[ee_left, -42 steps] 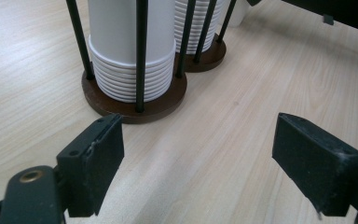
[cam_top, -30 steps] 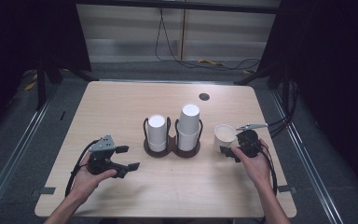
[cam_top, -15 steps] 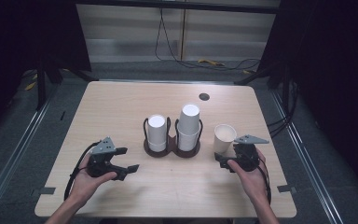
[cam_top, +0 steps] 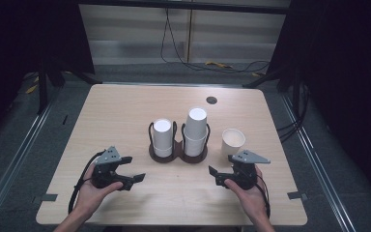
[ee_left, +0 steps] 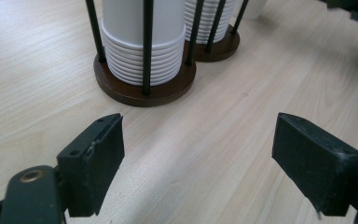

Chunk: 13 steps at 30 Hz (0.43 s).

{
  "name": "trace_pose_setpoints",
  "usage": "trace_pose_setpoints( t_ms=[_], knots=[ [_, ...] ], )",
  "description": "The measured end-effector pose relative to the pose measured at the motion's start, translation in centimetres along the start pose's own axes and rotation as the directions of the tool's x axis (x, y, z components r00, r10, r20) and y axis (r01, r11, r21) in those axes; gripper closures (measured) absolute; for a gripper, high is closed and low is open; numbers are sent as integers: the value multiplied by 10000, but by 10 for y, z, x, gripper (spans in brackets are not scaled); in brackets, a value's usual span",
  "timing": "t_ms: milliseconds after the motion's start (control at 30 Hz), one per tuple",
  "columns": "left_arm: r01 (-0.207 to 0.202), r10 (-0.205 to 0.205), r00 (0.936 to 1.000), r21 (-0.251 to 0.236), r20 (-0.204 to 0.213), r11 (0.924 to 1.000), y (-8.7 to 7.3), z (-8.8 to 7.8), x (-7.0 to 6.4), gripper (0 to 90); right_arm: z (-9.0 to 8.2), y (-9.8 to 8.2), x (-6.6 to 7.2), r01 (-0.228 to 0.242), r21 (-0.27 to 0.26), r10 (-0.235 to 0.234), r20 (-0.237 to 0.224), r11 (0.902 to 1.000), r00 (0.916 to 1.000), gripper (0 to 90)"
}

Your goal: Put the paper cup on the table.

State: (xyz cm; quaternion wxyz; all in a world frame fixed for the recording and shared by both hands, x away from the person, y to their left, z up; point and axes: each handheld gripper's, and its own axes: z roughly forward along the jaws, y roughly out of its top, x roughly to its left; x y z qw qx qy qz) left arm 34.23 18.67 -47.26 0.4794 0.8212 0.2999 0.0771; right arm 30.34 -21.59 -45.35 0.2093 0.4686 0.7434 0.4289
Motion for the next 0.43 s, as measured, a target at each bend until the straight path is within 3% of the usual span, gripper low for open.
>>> trace_pose_setpoints(
  t_ms=[67, 133, 200, 433],
  knots=[
    [-91, 91, 9999, -65, -121, 9999, -3, -1, -2, 169, 3, -3, 6, 135, -35, -135, -111, 9999, 9998, 150],
    [117, -116, 9999, -133, 20, 9998, -5, -1, -1, 170, 7, -7, 11, 187, -123, -192, -404, 9997, 9990, 150],
    [64, -64, 10000, -73, 22, 10000, -8, -1, -2, 168, 10, -9, 16, 437, -13, -437, -542, 9990, 9976, 150],
    [119, -119, 9999, -63, -10, 9999, -13, -1, -1, 168, 18, -16, 21, 518, 272, -493, -853, 9983, 9951, 148]
  ],
)
